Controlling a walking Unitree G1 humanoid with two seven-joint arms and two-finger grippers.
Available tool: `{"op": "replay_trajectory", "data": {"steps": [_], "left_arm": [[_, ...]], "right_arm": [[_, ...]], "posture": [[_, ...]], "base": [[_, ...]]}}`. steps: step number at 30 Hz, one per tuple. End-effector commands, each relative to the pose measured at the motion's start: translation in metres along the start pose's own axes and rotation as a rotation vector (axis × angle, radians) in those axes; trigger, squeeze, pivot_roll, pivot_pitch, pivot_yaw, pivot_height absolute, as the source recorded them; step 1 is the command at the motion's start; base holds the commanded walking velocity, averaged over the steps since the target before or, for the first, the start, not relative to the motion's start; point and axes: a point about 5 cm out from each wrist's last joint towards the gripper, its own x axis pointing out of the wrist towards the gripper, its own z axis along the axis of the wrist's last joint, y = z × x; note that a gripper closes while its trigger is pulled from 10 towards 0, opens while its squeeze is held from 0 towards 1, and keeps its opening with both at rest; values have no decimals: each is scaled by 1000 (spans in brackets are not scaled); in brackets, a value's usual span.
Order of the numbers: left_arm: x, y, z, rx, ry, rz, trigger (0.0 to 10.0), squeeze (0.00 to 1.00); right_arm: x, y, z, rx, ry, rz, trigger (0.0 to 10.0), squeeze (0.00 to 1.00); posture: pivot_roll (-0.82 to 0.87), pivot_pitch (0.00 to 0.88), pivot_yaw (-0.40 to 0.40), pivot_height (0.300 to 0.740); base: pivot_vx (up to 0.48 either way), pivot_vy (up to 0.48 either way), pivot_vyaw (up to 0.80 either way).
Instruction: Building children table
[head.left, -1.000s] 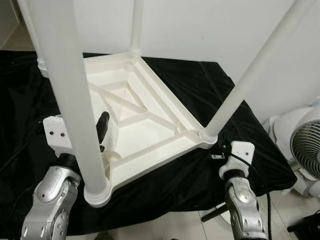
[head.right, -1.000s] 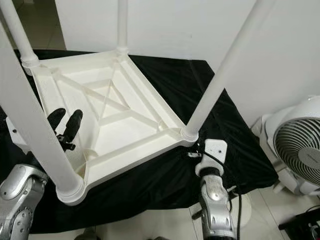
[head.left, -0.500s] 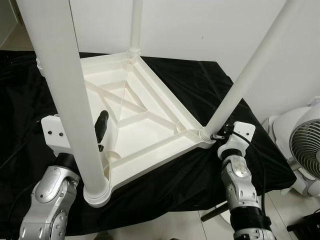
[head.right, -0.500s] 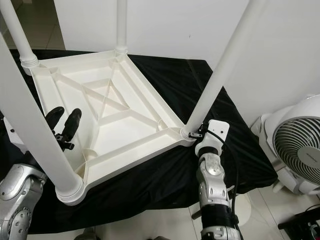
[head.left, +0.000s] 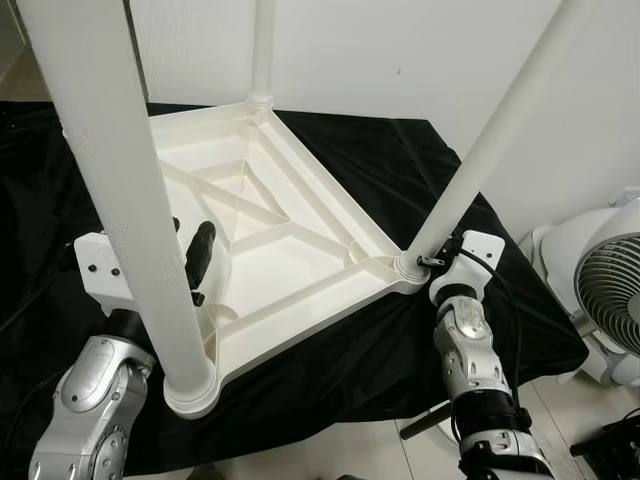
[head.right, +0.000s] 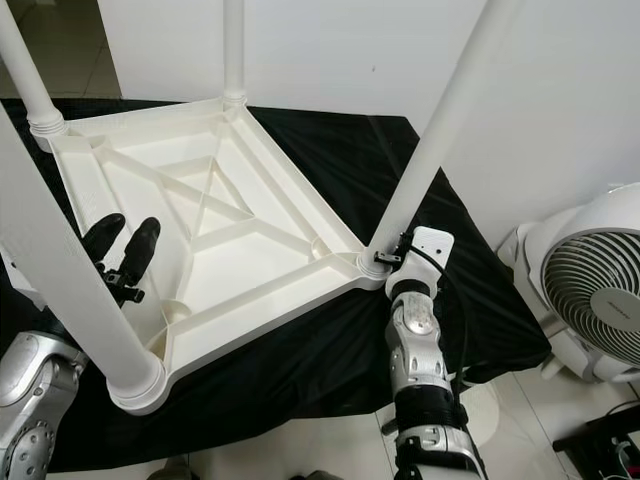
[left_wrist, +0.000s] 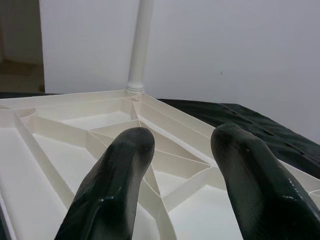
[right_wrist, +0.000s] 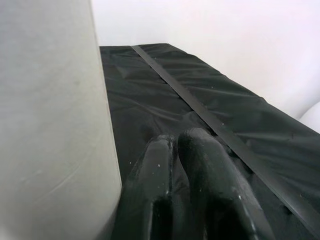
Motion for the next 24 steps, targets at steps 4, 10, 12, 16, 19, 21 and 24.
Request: {"op": "replay_trajectory", "data": {"steps": [4, 10, 12, 16, 19, 21, 24], "left_arm": [[-5, -15, -3, -13, 37, -119, 10000, 0], [-8, -16, -2, -4, 57, -150, 10000, 0], [-8, -16, -2, -4, 57, -150, 10000, 0], [-6, -15, -4, 29, 74, -186, 10000, 0], [-3, -11, -3, 66, 88, -216, 10000, 0], [-3, -10, -1, 61, 85, -217, 10000, 0], [-2, -15, 1, 47, 76, -229, 10000, 0]], "right_arm": [[-10, 6, -7, -11, 6, 50, 10000, 0], [-5, -9, -7, -31, 4, -4, 10000, 0], [-5, -9, -7, -31, 4, -4, 10000, 0], [-4, -11, -5, -39, -5, -2, 10000, 0], [-5, -10, -4, -41, -16, 15, 10000, 0], [-4, -11, -4, -38, -15, 9, 10000, 0], [4, -10, 1, -31, -32, -8, 10000, 0]], "posture": [[241, 67, -130, 740], [235, 66, -123, 740], [235, 66, -123, 740], [230, 64, -124, 740], [220, 61, -115, 740], [216, 60, -110, 740], [212, 58, -103, 740]], "base": [[0, 0, 0], [0, 0, 0], [0, 0, 0], [0, 0, 0], [0, 0, 0], [0, 0, 0], [0, 0, 0]]}}
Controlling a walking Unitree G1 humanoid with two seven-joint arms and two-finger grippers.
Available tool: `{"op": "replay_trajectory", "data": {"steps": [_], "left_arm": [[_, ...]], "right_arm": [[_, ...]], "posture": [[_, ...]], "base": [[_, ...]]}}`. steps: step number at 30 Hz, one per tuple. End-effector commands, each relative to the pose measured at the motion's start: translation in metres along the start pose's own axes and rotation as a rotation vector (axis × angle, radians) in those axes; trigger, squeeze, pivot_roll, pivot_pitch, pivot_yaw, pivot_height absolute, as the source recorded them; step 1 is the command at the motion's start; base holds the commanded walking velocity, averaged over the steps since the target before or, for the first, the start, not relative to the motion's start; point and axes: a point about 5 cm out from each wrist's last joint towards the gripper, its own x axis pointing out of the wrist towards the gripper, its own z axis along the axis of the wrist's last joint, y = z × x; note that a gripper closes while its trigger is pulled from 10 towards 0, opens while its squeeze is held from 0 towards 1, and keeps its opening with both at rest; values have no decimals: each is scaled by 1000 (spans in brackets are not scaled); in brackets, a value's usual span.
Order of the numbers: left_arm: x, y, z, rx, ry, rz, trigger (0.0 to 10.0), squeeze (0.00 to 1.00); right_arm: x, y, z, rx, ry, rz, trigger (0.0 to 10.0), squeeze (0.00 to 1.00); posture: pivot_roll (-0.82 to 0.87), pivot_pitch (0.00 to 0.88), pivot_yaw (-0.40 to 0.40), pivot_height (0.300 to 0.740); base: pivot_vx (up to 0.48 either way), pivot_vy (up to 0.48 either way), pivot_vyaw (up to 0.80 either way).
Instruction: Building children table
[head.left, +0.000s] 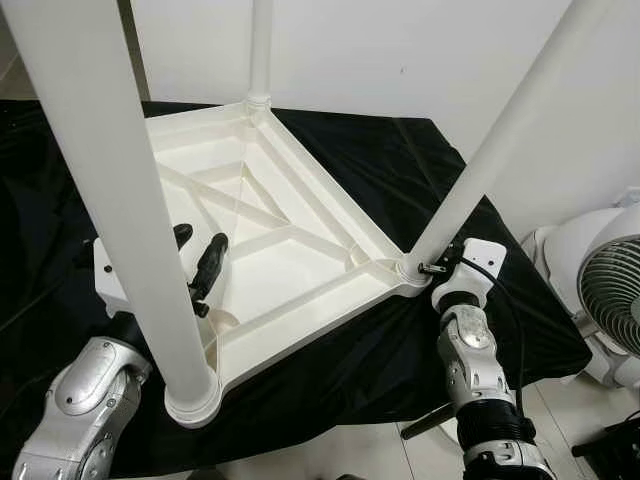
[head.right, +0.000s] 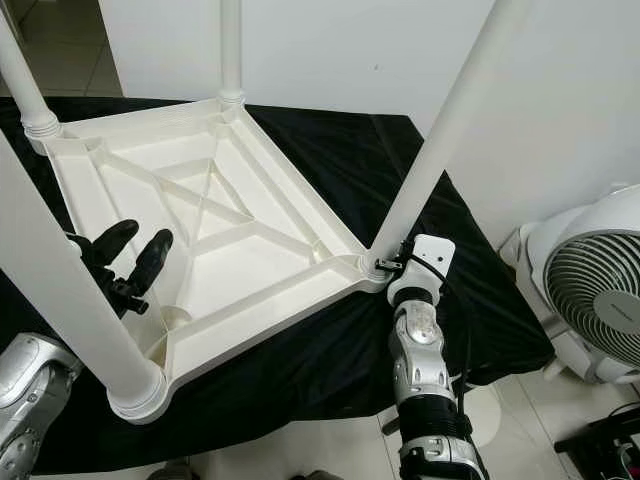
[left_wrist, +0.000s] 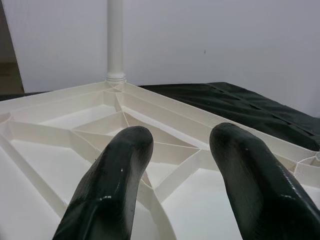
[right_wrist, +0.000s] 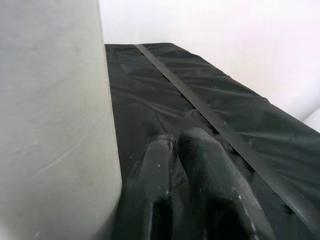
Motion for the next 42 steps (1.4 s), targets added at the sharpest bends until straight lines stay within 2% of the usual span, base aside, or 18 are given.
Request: {"op": "replay_trajectory", "data": {"steps": [1, 8, 10, 20, 29, 42], "left_arm": [[1, -13, 0, -24, 3, -150, 10000, 0], [-1, -21, 6, -38, -5, -192, 10000, 0], [-3, -23, 8, -42, -3, -209, 10000, 0], [-8, -29, 15, -71, -11, -254, 10000, 0], [-13, -34, 20, -86, -9, -308, 10000, 0], [-14, -37, 20, -98, 5, -329, 10000, 0]], "right_arm": [[9, -3, 8, -2, -33, -23, 10000, 0], [22, 2, 18, 9, -62, -29, 10000, 0], [25, 8, 19, 16, -64, -11, 10000, 0], [26, 21, 16, 34, -55, 22, 10000, 0], [29, 26, 13, 45, -44, 37, 10000, 0], [44, 33, 19, 52, -31, 84, 10000, 0]], "posture": [[212, 59, -104, 740], [224, 69, -113, 740], [232, 73, -115, 740], [253, 78, -129, 740], [263, 76, -131, 740], [263, 69, -132, 740]], "base": [[0, 0, 0], [0, 0, 0], [0, 0, 0], [0, 0, 0], [0, 0, 0], [0, 0, 0]]}}
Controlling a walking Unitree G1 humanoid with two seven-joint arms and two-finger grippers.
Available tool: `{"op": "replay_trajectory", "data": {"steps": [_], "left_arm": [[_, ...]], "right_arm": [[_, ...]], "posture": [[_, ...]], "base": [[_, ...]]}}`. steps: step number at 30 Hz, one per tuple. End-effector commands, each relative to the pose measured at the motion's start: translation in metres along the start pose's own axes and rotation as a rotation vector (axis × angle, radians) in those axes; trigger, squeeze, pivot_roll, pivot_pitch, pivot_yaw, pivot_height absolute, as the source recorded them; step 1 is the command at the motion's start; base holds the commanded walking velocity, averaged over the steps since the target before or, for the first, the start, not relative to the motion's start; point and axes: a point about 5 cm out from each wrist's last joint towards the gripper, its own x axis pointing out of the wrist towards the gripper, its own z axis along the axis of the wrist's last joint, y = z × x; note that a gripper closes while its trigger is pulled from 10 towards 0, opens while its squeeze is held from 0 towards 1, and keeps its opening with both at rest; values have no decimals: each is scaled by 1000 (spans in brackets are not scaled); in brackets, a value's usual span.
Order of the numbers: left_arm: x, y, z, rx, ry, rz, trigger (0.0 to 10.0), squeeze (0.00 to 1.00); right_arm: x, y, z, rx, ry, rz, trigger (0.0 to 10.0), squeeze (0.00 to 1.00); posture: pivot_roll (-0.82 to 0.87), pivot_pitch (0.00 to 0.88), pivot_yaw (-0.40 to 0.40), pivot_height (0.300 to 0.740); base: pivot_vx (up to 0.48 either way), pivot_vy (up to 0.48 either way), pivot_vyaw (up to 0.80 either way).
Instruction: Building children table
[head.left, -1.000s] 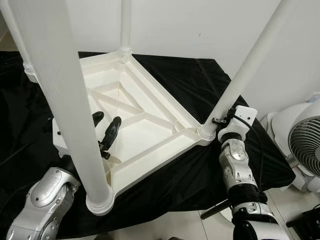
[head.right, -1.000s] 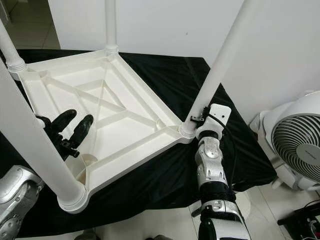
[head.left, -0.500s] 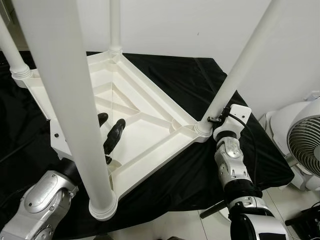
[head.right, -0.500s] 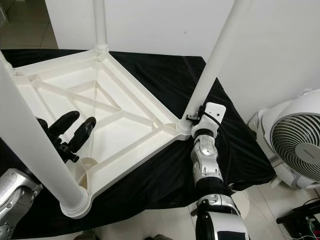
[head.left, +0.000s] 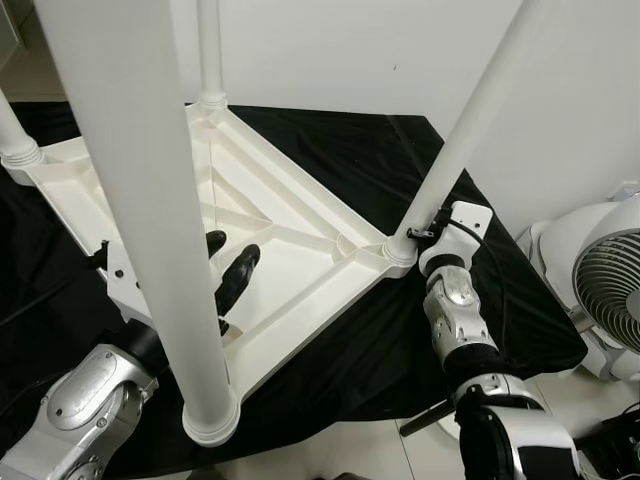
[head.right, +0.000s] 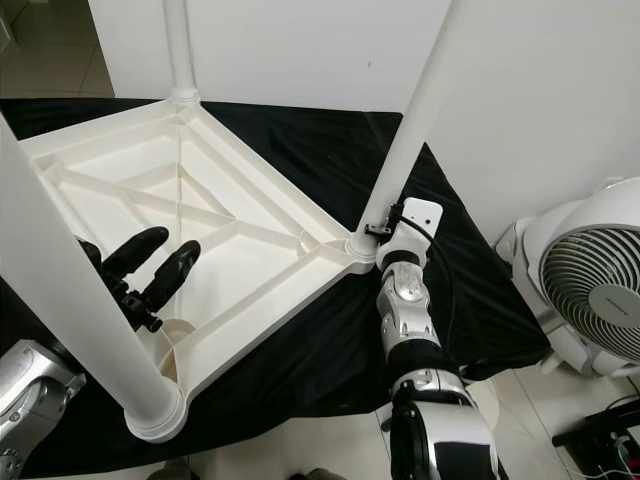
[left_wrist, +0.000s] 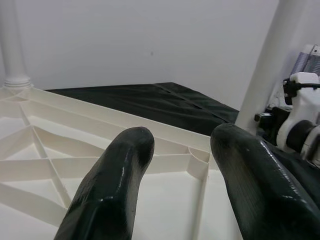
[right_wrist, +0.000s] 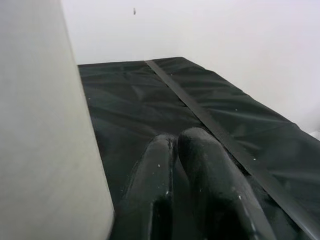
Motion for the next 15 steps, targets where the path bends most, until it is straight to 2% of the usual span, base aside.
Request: {"op": "replay_trajectory", "data": {"steps": [1, 15], "left_arm": [[-1, -13, 1, -11, 4, -137, 10000, 0], [-3, -17, 0, -28, 19, -156, 10000, 0]], "right_arm": [[3, 9, 3, 9, -6, 40, 10000, 0], [20, 19, 13, 32, 3, -7, 10000, 0]], "posture": [[265, 69, -133, 740], [266, 81, -124, 740]], "base": [[0, 0, 0], [0, 0, 0]]}}
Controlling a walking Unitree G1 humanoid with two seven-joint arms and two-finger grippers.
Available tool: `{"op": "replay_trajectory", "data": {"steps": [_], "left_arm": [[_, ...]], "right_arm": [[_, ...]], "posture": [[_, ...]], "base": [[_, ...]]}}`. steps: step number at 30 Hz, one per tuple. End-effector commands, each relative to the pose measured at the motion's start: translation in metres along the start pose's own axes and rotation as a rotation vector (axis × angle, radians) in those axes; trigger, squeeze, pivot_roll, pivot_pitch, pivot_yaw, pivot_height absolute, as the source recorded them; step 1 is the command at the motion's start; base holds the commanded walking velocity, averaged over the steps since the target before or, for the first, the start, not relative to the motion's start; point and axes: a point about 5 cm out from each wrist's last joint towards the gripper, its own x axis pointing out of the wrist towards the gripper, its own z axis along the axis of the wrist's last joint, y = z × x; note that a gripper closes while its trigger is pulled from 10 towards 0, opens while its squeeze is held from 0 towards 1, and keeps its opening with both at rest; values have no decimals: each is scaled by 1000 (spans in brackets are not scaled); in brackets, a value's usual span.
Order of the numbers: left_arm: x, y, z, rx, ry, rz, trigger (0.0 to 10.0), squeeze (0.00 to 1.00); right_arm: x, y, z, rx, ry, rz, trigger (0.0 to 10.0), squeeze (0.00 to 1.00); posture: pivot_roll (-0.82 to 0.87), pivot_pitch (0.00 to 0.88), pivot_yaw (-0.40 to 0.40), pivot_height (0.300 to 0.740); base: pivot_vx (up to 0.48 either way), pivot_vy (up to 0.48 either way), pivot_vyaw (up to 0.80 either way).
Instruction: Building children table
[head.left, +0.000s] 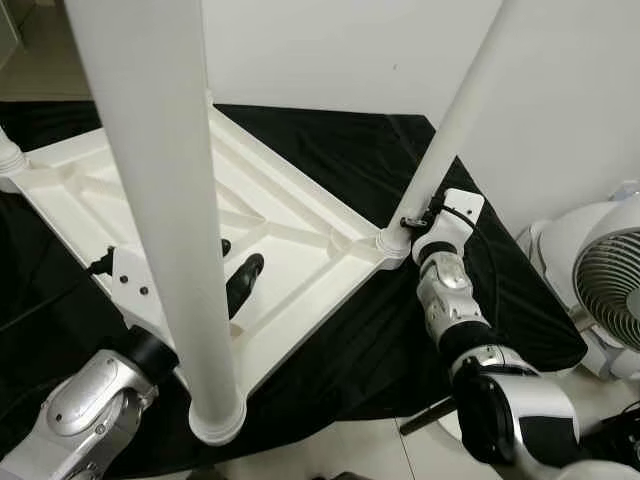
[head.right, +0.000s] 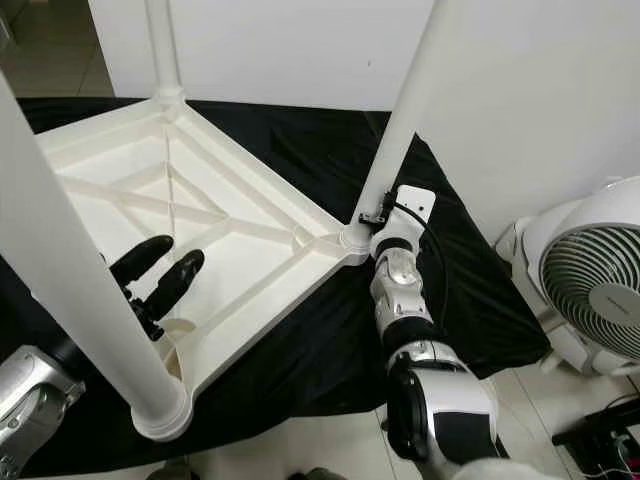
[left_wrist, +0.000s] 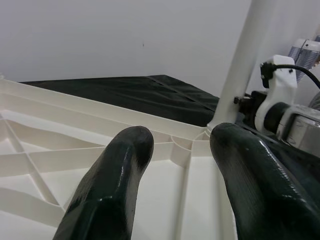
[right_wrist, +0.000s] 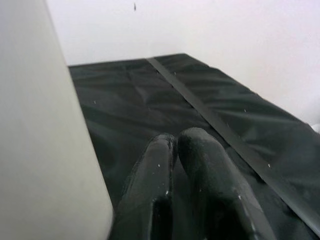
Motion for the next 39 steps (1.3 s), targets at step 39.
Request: {"op": "replay_trajectory", "data": {"steps": [39], "left_arm": [[16, 19, -14, 211, 71, 127, 10000, 0]], "right_arm": [[1, 2, 19, 25, -160, -8, 10000, 0]], "posture": [[248, 88, -110, 740]], "base": [[0, 0, 0]]}}
